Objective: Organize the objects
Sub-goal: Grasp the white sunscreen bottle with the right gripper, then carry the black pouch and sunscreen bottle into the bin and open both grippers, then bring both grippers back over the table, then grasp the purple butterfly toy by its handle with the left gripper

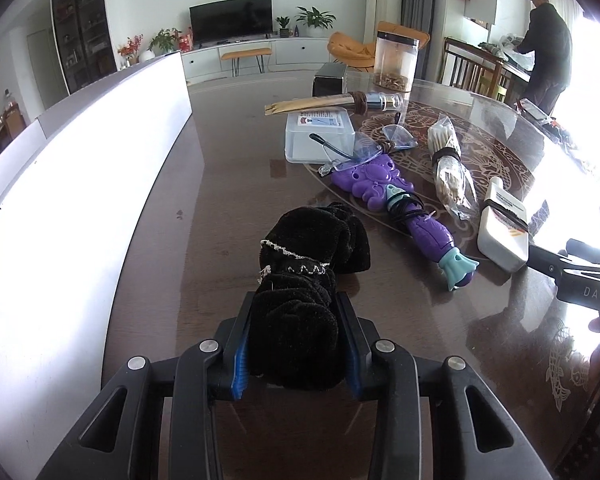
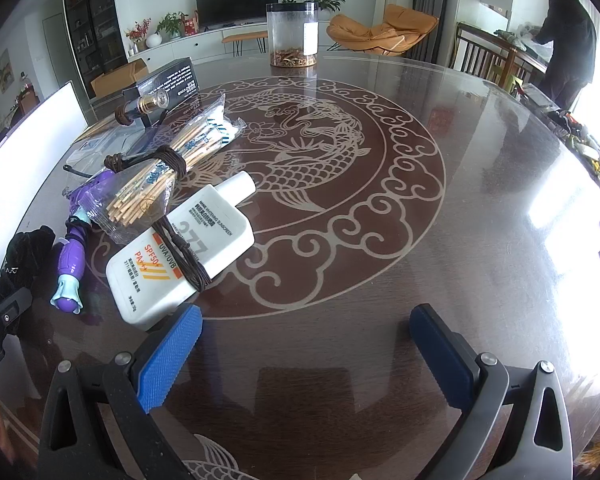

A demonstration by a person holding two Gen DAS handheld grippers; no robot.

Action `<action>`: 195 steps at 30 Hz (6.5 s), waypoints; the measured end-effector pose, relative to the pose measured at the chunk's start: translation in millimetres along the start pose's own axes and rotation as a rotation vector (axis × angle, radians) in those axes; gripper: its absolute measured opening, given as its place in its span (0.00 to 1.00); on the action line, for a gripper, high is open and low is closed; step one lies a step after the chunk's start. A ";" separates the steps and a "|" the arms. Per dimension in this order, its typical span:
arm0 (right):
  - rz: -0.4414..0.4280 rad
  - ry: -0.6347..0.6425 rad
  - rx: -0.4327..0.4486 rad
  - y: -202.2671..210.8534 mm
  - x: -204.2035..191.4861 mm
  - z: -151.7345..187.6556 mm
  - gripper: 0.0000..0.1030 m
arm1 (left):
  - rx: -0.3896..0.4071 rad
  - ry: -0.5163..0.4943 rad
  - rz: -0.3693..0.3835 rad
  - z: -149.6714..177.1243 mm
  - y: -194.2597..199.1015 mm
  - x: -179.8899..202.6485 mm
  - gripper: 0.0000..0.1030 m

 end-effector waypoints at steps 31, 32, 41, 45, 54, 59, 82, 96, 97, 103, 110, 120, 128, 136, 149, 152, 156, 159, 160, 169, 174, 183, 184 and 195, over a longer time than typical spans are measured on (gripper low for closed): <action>-0.179 -0.444 0.069 35.2 67.7 -14.1 1.00 | -0.001 0.002 -0.005 3.1 1.0 -0.5 0.36; -0.165 -0.386 0.064 34.4 50.8 -16.7 1.00 | -0.001 0.002 -0.005 3.6 1.2 -0.5 0.36; -0.207 -0.232 -0.113 6.3 -46.6 -31.4 1.00 | -0.001 0.002 -0.005 3.0 1.0 -0.6 0.36; -0.111 -0.094 -0.135 -14.7 -90.3 -21.8 1.00 | -0.001 0.001 -0.005 3.7 1.2 -0.8 0.36; -0.044 0.073 -0.045 -4.4 -71.5 14.1 0.97 | -0.001 0.001 -0.005 3.2 1.0 -0.7 0.36; -0.020 0.020 -0.072 10.0 -27.4 22.0 0.97 | 0.000 0.001 0.000 3.1 0.8 -0.4 0.36; -0.069 -0.029 -0.178 -3.3 -69.0 -15.0 0.53 | -0.055 -0.061 0.083 -12.9 -6.6 1.1 0.32; -0.531 -0.343 -0.289 78.9 -4.7 5.9 0.53 | 0.098 0.052 0.204 -20.9 84.9 -10.5 0.31; -0.547 -0.320 -0.279 86.7 -16.3 0.8 0.53 | 0.120 0.068 0.206 -23.7 98.0 -19.4 0.31; -0.690 -0.138 -0.253 135.6 -120.7 -24.0 0.53 | 0.217 0.183 0.134 -27.6 163.5 -101.0 0.31; -0.845 0.102 -0.283 179.1 -268.7 -19.6 0.53 | 0.140 0.311 -0.124 12.9 186.5 -220.1 0.31; -0.734 0.458 -0.277 144.3 -428.7 57.8 0.62 | -0.208 0.520 -0.251 95.7 122.9 -295.6 0.68; -0.672 0.471 -0.095 152.8 -382.6 54.9 0.91 | -0.098 0.514 -0.324 86.5 144.4 -275.1 0.85; -0.373 0.369 0.253 129.3 -217.4 26.2 1.00 | 0.105 0.327 -0.123 5.6 154.3 -161.5 0.85; 0.050 0.038 0.129 26.2 -8.9 -5.9 1.00 | 0.015 0.025 0.127 -23.8 43.8 46.8 0.85; 0.082 0.060 0.084 12.2 -6.1 -4.0 1.00 | -0.018 0.047 0.104 -16.4 19.6 43.9 0.85; 0.091 0.070 0.058 10.2 -6.7 -0.4 1.00 | -0.041 0.056 0.080 -7.9 7.0 34.7 0.85; 0.079 0.054 0.052 10.9 -4.5 0.0 1.00 | -0.039 0.050 0.058 -4.5 3.5 30.5 0.85; 0.077 0.052 0.050 10.1 -6.9 -0.3 1.00 | -0.039 0.046 0.051 -3.9 3.1 30.5 0.85; 0.040 0.003 0.018 7.3 -5.3 0.4 1.00 | -0.027 0.024 0.032 -2.7 0.6 32.4 0.85; 0.020 -0.019 0.002 5.5 -2.6 -0.5 1.00 | -0.032 0.014 0.024 -5.1 -4.8 34.2 0.88; 0.019 -0.024 0.002 4.3 -3.2 -0.6 1.00 | -0.050 -0.009 0.025 -6.9 -8.6 38.4 0.96; 0.019 -0.024 0.002 4.5 -2.7 -0.7 1.00 | -0.051 -0.010 0.025 -7.3 -8.9 38.6 0.97; 0.019 -0.024 0.002 4.3 -2.9 -0.8 1.00 | -0.029 0.030 0.074 -4.8 0.5 31.8 0.97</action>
Point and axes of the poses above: each gripper's, at about its wrist camera, not at the fingertips, and y roughly against the way its jaws point, x to its right, z to its underside, the point moved 3 cm from there along -y, roughly the way its jaws point, and after that the axes turned 14 degrees about -y, right-handed, at the moved point
